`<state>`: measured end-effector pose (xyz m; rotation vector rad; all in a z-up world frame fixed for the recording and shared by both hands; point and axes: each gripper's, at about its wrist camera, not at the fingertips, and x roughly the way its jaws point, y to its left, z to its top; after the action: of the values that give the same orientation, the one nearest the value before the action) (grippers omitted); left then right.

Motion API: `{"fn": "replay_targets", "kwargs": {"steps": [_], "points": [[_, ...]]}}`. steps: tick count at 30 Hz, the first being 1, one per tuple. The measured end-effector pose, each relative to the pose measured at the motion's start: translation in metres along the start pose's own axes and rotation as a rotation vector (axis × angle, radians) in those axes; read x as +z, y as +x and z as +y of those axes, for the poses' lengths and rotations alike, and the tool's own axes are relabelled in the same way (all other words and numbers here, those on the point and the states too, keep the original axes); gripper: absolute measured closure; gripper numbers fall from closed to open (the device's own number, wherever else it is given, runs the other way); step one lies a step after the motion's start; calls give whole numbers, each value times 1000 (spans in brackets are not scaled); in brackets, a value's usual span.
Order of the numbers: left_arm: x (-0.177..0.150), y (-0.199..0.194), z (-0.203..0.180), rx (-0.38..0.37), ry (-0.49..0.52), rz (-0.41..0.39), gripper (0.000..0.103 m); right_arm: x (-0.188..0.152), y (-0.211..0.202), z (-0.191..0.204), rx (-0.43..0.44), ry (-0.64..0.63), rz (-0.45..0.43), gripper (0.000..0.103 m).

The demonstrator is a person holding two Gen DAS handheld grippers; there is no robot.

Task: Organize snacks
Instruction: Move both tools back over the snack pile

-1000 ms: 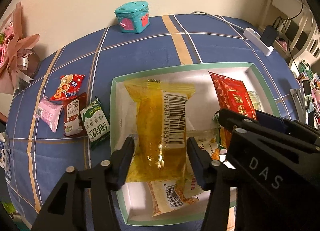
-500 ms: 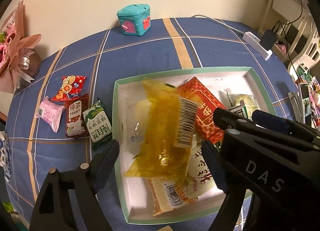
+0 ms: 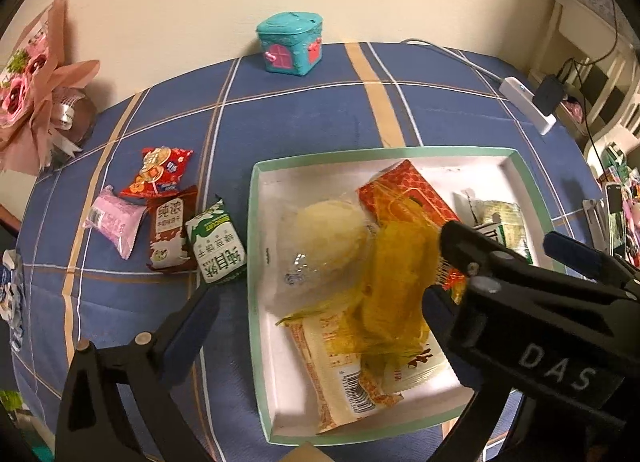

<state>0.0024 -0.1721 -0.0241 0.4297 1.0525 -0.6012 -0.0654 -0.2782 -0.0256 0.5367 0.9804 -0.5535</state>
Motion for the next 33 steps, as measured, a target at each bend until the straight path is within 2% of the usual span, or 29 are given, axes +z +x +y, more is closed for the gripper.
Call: {"fn": "replay_targets", "kwargs": {"steps": [15,26,33], "points": [[-3,9,48,48,-197,58,0,-1,1,-1,-14,-1,-9,0],[-4,7,110,159,-364,55,0,-3,0,11,-14,-26,-9,0],[-10,6,156,242,-459,61,0,-7,-3,32,-7,-76,-8,0]]}}
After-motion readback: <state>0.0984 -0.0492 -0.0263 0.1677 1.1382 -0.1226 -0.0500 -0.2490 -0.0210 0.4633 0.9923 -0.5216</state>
